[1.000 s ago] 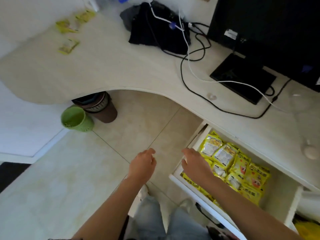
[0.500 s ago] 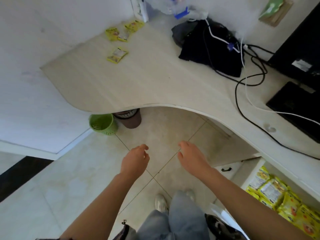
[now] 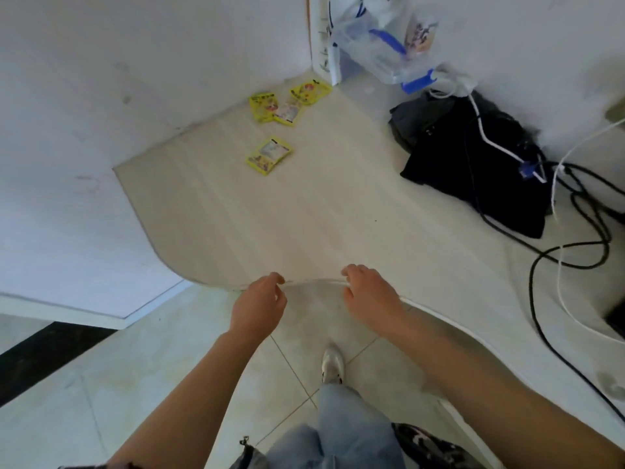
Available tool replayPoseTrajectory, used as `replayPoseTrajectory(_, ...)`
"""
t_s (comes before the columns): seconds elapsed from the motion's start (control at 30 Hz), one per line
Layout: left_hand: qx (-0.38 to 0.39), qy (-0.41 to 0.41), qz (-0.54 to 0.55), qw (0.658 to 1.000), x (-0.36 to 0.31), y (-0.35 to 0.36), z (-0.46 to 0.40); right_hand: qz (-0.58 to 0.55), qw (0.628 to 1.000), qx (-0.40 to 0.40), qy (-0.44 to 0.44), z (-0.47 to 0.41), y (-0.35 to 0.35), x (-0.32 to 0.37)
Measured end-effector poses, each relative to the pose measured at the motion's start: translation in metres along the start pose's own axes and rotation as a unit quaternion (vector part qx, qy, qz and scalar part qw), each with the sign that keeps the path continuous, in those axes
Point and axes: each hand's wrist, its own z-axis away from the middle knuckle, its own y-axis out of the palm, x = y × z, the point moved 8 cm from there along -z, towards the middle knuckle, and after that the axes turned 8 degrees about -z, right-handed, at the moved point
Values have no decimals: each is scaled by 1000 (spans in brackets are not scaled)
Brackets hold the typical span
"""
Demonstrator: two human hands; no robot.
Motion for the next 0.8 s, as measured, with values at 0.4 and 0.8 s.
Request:
replayPoseTrajectory(0.4,3,-24,-8,1000,9,-42,-133,24,998,43,-38,-152,-45,29)
replayPoseTrajectory(0.8,26,-6,-45,999,20,-87,-282,87,994,62,-35,-298,-72,68)
